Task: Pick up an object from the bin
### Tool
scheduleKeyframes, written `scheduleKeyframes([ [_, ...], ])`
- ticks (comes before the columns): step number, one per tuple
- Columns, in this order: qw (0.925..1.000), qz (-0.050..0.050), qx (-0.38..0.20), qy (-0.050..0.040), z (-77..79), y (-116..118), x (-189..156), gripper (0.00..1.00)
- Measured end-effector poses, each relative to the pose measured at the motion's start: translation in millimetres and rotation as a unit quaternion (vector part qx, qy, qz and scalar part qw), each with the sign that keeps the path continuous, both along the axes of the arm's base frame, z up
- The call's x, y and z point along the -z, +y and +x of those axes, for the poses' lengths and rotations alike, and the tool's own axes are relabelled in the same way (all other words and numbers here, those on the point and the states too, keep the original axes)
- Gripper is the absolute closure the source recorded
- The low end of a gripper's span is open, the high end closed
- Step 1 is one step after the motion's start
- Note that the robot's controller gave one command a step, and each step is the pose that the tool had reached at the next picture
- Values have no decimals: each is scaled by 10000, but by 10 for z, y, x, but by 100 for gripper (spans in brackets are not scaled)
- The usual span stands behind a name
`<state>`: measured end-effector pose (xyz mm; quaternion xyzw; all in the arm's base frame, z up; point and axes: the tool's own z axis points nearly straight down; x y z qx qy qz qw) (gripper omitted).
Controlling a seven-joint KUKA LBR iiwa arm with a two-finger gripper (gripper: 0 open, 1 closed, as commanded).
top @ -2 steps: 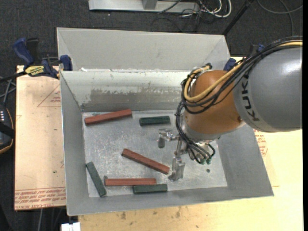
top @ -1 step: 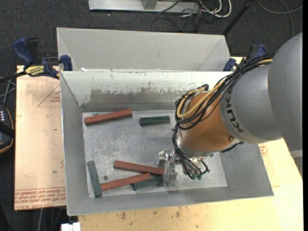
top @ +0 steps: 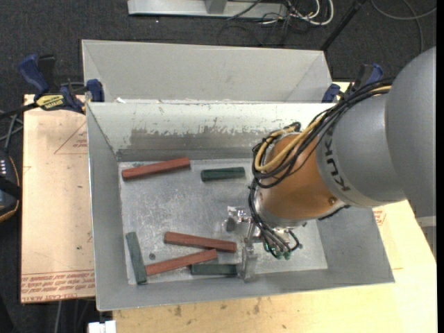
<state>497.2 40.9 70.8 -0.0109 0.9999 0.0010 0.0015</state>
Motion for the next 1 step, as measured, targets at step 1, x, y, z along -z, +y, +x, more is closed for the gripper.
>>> scheduleKeyframes([
  [1,10000,0,0,1,-1,0,0,0],
])
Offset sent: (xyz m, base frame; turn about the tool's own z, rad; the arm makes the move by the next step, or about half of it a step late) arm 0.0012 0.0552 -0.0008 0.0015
